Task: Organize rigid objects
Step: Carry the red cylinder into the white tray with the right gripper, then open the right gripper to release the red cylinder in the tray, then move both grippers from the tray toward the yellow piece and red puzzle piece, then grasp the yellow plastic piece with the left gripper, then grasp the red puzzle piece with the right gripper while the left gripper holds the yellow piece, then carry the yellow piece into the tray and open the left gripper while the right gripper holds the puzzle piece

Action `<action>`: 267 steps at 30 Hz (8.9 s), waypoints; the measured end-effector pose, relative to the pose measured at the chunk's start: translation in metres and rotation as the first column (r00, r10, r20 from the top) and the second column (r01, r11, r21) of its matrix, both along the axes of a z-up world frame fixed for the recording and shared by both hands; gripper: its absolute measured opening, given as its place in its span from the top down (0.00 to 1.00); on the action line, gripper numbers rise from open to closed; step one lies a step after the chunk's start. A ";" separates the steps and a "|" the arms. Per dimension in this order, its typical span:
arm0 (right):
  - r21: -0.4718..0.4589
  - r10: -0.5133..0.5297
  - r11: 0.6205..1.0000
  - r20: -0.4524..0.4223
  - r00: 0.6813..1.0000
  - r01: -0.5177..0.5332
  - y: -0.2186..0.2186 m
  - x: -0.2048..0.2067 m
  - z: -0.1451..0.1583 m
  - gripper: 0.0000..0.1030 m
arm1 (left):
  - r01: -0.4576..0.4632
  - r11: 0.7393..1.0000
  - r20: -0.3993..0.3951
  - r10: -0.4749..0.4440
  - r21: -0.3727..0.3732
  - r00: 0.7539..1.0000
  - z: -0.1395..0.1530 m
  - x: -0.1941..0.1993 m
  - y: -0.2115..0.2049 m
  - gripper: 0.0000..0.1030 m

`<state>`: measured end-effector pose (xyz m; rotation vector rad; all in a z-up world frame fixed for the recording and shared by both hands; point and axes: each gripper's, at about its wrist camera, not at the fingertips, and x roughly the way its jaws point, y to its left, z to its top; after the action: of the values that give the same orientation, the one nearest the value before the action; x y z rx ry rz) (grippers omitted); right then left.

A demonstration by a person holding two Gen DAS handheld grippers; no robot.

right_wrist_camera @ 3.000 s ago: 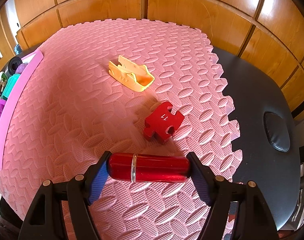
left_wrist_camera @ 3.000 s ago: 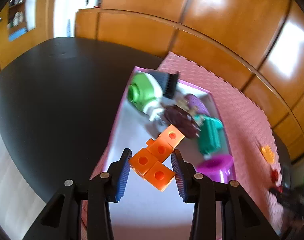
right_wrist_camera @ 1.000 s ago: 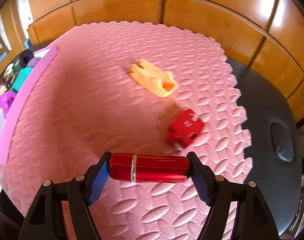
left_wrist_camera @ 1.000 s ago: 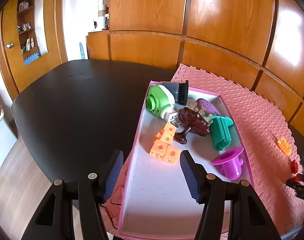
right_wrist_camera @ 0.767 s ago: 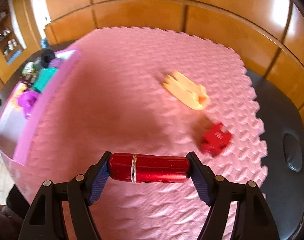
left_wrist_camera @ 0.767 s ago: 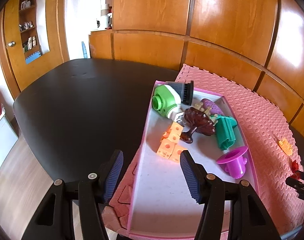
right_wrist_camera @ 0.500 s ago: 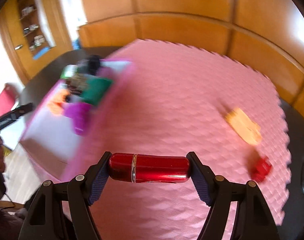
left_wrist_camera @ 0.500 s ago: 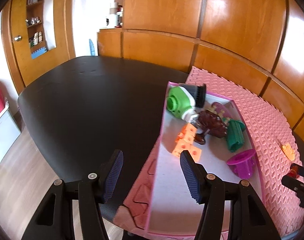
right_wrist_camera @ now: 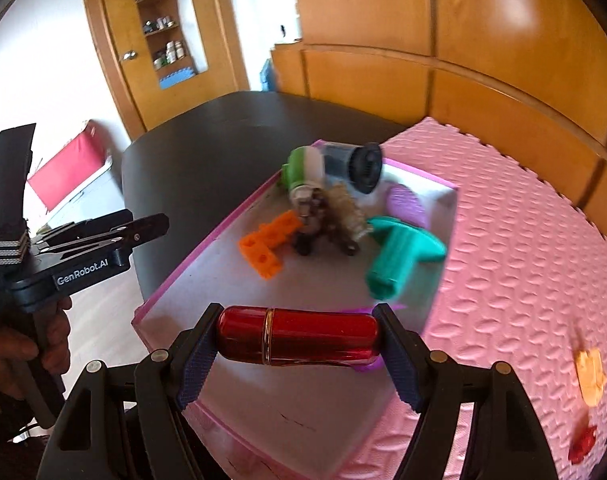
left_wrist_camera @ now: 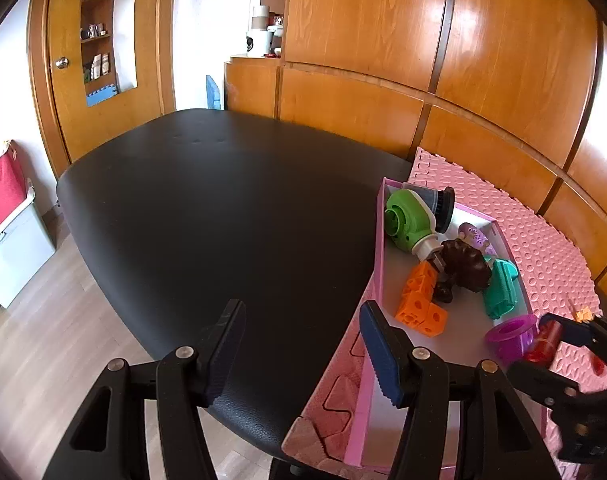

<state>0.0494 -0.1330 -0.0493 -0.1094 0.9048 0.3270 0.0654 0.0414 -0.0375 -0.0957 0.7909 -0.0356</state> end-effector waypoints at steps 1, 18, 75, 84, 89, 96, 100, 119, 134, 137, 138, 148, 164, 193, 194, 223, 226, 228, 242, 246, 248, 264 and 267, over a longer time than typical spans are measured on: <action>-0.011 0.005 1.000 -0.004 1.000 -0.005 0.003 0.004 -0.002 0.27 | 0.001 1.000 0.004 -0.001 0.004 1.000 0.001 -0.001 0.000 0.42; -0.150 -0.001 0.989 -0.044 0.999 -0.006 0.020 0.055 -0.033 0.27 | 0.020 1.000 -0.001 -0.020 0.004 1.000 -0.003 -0.001 0.000 0.42; 0.054 -0.250 0.968 0.093 0.964 0.246 -0.041 0.006 0.011 0.26 | 0.121 0.991 0.024 -0.122 0.057 0.992 0.007 -0.023 -0.039 0.36; 0.043 -0.292 0.956 0.115 0.950 0.289 -0.060 -0.003 0.019 0.26 | 0.185 0.980 0.024 -0.187 0.073 0.982 0.009 -0.028 -0.059 0.36; 0.017 -0.321 0.947 0.123 0.939 0.322 -0.083 -0.011 0.021 0.26 | 0.231 0.969 0.033 -0.234 0.087 0.972 0.014 -0.030 -0.076 0.36; -0.005 -0.415 0.908 0.124 0.901 0.419 -0.139 -0.027 0.026 0.26 | 0.305 0.946 0.048 -0.312 0.106 0.949 0.021 -0.035 -0.102 0.32; -0.029 -0.493 0.865 0.133 0.860 0.500 -0.184 -0.042 0.028 0.26 | 0.353 0.928 0.047 -0.361 0.122 0.931 0.024 -0.038 -0.121 0.32; 0.220 -0.916 0.389 -0.017 0.402 0.895 -0.368 -0.131 0.014 0.26 | 0.554 0.811 -0.005 -0.563 0.186 0.826 0.022 -0.058 -0.220 0.30; 0.310 -0.942 0.277 -0.097 0.320 0.910 -0.386 -0.147 0.012 0.26 | 0.717 0.684 -0.089 -0.712 0.137 0.696 0.008 -0.060 -0.315 0.24; 0.314 -0.937 0.289 -0.103 0.335 0.905 -0.384 -0.145 0.012 0.26 | 0.734 0.669 -0.105 -0.727 0.115 0.679 0.002 -0.057 -0.337 0.10; 0.316 -0.935 0.293 -0.104 0.340 0.902 -0.384 -0.144 0.012 0.26 | 0.741 0.663 -0.106 -0.733 0.108 0.672 0.001 -0.056 -0.344 0.10; 0.350 -0.924 0.299 -0.126 0.361 0.888 -0.384 -0.142 0.013 0.26 | 0.797 0.593 -0.111 -0.790 0.115 0.603 -0.017 -0.039 -0.415 0.07; 0.341 -0.918 0.304 -0.145 0.370 0.890 -0.385 -0.138 0.008 0.26 | 0.826 0.562 -0.164 -0.812 0.036 0.560 -0.051 -0.009 -0.466 0.26; 0.112 -0.819 0.538 -0.166 0.550 0.835 -0.343 -0.092 -0.022 0.26 | 0.698 0.715 -0.079 -0.695 0.031 0.715 -0.054 -0.063 -0.330 0.26; 0.100 -0.819 0.542 -0.163 0.551 0.835 -0.342 -0.091 -0.023 0.26 | 0.698 0.715 -0.077 -0.695 0.029 0.715 -0.054 -0.063 -0.329 0.26; -0.125 -0.753 0.657 -0.069 0.654 0.743 -0.310 -0.077 -0.040 0.55 | 0.707 0.705 -0.070 -0.704 0.050 0.707 -0.057 -0.063 -0.329 0.27; -0.131 -0.745 0.666 -0.064 0.664 0.734 -0.307 -0.076 -0.039 0.60 | 0.707 0.705 -0.070 -0.704 0.049 0.707 -0.056 -0.063 -0.329 0.27; -0.131 -0.743 0.668 -0.063 0.667 0.732 -0.306 -0.077 -0.039 0.60 | 0.707 0.705 -0.070 -0.704 0.049 0.707 -0.056 -0.063 -0.329 0.27; -0.176 -0.708 0.695 0.001 0.706 0.697 -0.298 -0.073 -0.040 0.61 | 0.692 0.721 -0.057 -0.690 0.030 0.722 -0.048 -0.064 -0.322 0.27; -0.180 -0.701 0.699 0.021 0.713 0.692 -0.296 -0.072 -0.040 0.61 | 0.701 0.712 -0.022 -0.701 0.037 0.713 -0.038 -0.074 -0.319 0.27; -0.186 -0.698 0.699 0.033 0.715 0.690 -0.295 -0.072 -0.040 0.61 | 0.704 0.709 0.001 -0.705 0.038 0.709 -0.029 -0.078 -0.316 0.27; -0.224 -0.677 0.704 0.078 0.732 0.674 -0.289 -0.069 -0.042 0.61 | 0.687 0.726 0.099 -0.684 0.004 0.723 0.029 -0.089 -0.284 0.27; -0.231 -0.673 0.704 0.082 0.735 0.671 -0.289 -0.069 -0.042 0.61 | 0.677 0.736 0.112 -0.673 0.005 0.731 0.038 -0.089 -0.276 0.27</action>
<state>-0.0196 -0.4217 -0.0917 0.0027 0.9297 -0.4831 -0.0234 -0.2346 0.0001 0.1691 0.6808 -0.7531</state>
